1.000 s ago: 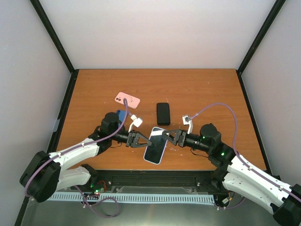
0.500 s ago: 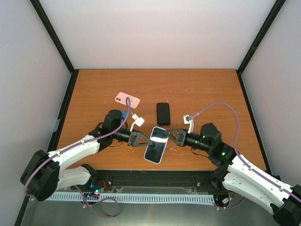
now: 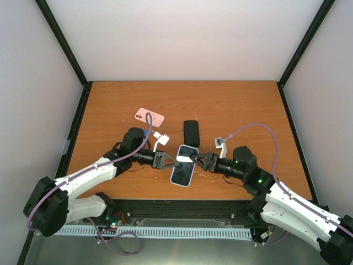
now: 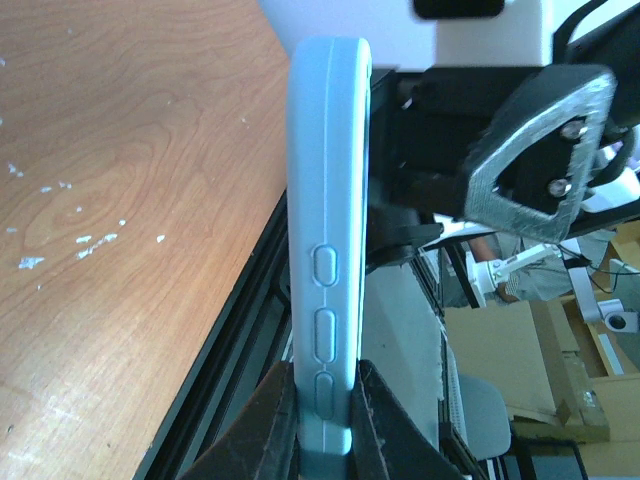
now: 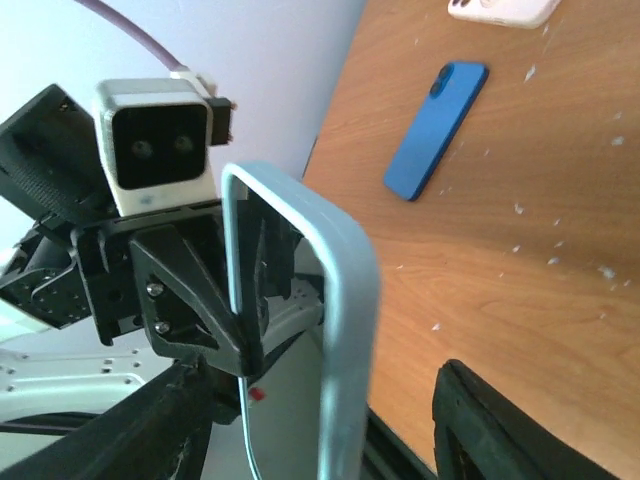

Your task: Put the phone into the phone case

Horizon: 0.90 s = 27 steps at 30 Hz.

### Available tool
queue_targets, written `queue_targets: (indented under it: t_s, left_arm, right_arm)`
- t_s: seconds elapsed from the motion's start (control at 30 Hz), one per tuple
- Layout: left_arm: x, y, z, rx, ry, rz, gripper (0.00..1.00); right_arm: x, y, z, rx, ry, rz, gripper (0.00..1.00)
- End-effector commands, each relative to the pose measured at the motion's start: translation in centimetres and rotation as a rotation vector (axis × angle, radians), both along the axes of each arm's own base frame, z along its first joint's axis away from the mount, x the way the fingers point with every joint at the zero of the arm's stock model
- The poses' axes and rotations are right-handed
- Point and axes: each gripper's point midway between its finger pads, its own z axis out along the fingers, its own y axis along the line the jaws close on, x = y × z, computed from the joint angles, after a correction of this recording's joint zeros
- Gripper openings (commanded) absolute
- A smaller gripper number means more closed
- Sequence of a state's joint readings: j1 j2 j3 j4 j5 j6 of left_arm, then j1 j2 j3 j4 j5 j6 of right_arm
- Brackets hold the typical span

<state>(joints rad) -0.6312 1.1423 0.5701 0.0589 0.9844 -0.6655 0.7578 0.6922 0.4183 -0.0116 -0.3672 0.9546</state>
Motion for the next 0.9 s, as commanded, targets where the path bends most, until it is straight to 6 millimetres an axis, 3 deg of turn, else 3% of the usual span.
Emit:
queue_targets:
  t_s: [0.0, 0.23, 0.37, 0.7, 0.8, 0.87]
  left_arm:
    - [0.8, -0.5, 4.3, -0.119, -0.103, 0.02, 0.0]
    - [1.4, -0.8, 4.5, -0.148, -0.092, 0.048, 0.0]
    - [1.9, -0.9, 4.3, -0.141, -0.086, 0.07, 0.0]
    - [2.8, -1.0, 3.4, -0.114, -0.063, 0.112, 0.0]
    - [3.1, -0.9, 3.2, -0.099, -0.06, 0.133, 0.03]
    - [3.4, -0.8, 3.0, -0.084, -0.062, 0.159, 0.12]
  right_arm:
    - [-0.9, 0.5, -0.5, 0.077, 0.027, 0.044, 0.6]
    - [-1.6, 1.3, -1.1, 0.136, 0.049, 0.097, 0.56]
    - [-1.8, 1.6, -0.9, 0.161, 0.045, 0.118, 0.44]
    - [-1.8, 1.4, -0.5, 0.175, 0.025, 0.113, 0.04]
    - [-1.5, 1.2, -1.0, 0.149, 0.034, 0.09, 0.03]
    - [-1.2, 1.0, -1.4, 0.115, 0.031, 0.073, 0.03]
